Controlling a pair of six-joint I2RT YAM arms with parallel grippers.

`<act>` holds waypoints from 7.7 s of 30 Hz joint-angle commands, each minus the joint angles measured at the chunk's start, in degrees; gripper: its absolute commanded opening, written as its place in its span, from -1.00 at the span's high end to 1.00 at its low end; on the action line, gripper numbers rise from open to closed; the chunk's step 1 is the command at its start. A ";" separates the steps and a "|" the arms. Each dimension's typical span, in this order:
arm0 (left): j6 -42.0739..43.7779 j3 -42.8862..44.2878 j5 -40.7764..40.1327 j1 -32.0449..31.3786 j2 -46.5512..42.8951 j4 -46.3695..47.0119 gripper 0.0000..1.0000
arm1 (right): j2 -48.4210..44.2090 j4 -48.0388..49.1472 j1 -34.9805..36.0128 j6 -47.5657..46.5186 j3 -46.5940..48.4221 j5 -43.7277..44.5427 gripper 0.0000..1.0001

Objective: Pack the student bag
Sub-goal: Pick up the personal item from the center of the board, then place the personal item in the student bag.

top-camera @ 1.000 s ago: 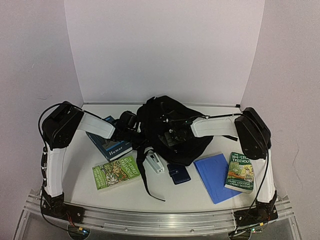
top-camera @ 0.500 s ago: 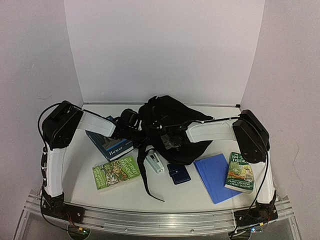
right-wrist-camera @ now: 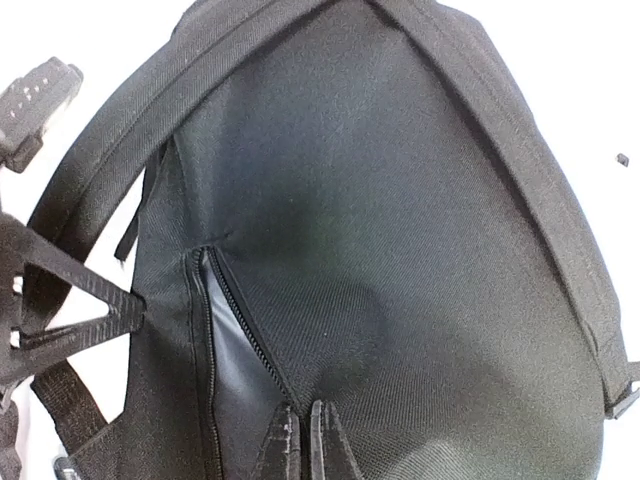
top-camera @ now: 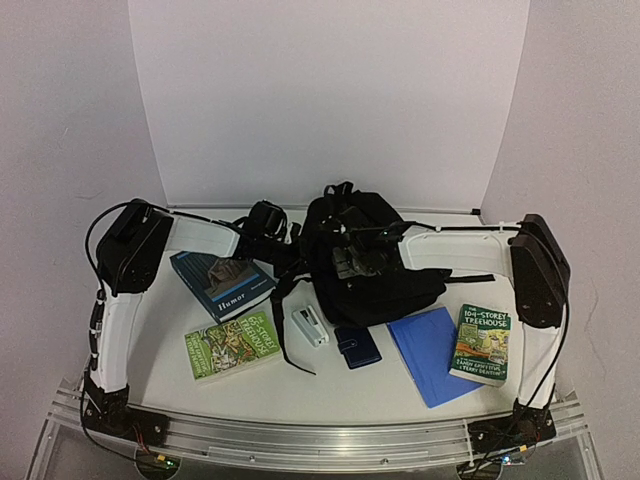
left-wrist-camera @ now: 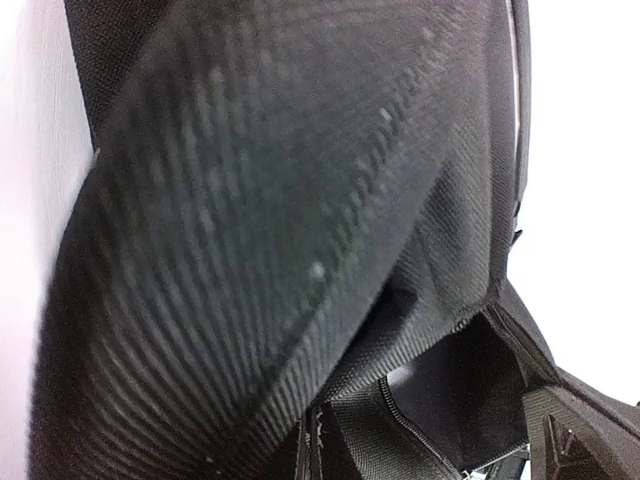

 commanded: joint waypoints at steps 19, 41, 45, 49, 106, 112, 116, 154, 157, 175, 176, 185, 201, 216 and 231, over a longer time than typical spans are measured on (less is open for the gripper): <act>9.67 -12.90 -5.35 4.99 -19.47 0.42 -0.47 | -22.41 -1.57 -0.37 9.35 -17.36 -22.79 -0.64; 0.94 -29.72 -3.63 1.63 -35.65 5.41 -0.60 | -24.61 19.43 -5.51 16.14 -46.71 -46.02 -0.16; 0.99 -30.44 -4.06 1.55 -36.99 4.93 -0.60 | -22.96 22.27 -5.51 16.34 -47.77 -48.30 -0.02; 0.82 -30.81 -4.44 1.53 -37.74 4.61 -0.60 | -22.13 23.65 -5.51 16.57 -48.15 -49.36 0.08; 6.25 -30.78 10.44 -7.34 -43.38 19.94 -0.93 | -41.97 37.92 -2.27 28.87 -37.69 -52.45 1.00; 3.81 -29.85 11.94 -8.03 -41.53 23.10 -0.91 | -41.46 39.99 -2.09 28.59 -38.24 -56.20 1.00; 2.25 -29.03 13.27 -8.22 -40.53 25.66 -0.78 | -41.35 40.43 -1.75 28.38 -38.46 -56.55 1.00; -3.45 -29.30 16.47 -10.30 -35.84 35.13 0.66 | -39.92 43.07 -1.70 30.59 -41.90 -55.69 1.00; -3.99 -29.43 15.98 -10.32 -35.69 35.66 0.77 | -39.80 42.84 -1.72 30.18 -42.06 -55.28 0.86; -4.02 -32.72 -1.49 -2.42 -37.14 12.61 1.00 | -23.64 0.86 5.86 15.94 -18.10 -10.73 -0.53; -4.85 -33.62 -1.31 -1.60 -37.23 12.96 1.00 | -21.47 -1.29 6.10 15.59 -15.75 -8.05 -0.53; -5.64 -37.39 -3.76 0.31 -38.79 11.55 1.00 | -4.16 -10.47 6.34 13.22 -0.95 0.69 -0.50; -5.52 -39.63 -4.03 0.40 -40.07 11.73 1.00 | 14.74 -19.04 4.55 9.72 18.65 10.85 -0.44; -5.43 -40.22 -3.74 0.36 -41.73 11.90 1.00 | 19.24 -19.21 2.59 6.25 21.70 14.12 0.17; -10.49 -32.49 2.97 -0.74 -32.26 20.54 1.00 | 6.71 -12.38 0.91 10.61 13.70 -0.09 1.00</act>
